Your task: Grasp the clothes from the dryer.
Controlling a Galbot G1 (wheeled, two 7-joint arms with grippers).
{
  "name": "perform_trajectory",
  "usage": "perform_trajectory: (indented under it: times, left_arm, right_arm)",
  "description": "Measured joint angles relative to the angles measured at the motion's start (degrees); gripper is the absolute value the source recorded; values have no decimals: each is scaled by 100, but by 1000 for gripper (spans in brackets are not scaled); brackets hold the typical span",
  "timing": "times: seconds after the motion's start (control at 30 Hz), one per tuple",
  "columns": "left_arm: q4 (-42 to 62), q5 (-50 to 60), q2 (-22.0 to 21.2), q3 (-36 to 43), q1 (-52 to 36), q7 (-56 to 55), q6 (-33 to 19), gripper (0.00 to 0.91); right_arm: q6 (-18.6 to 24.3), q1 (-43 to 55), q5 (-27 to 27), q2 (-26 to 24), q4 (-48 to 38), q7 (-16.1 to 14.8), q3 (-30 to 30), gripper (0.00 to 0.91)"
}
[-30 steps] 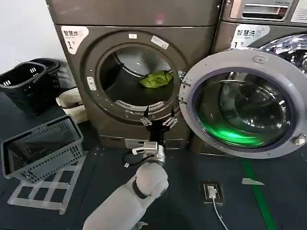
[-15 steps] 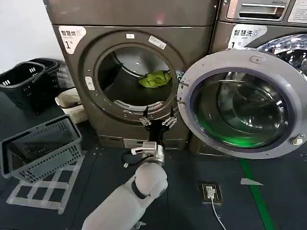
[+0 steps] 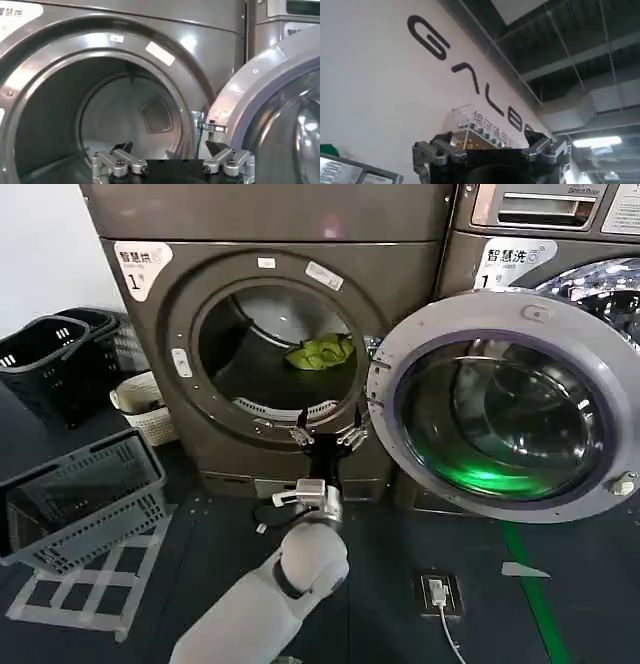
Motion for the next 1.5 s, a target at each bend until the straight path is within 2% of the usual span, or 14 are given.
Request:
perform_trajectory:
  times: [1.5]
  left_arm:
    - [94, -44, 6, -95, -94, -10, 44, 907]
  right_arm:
    - [46, 26, 14, -43, -24, -54, -18, 907]
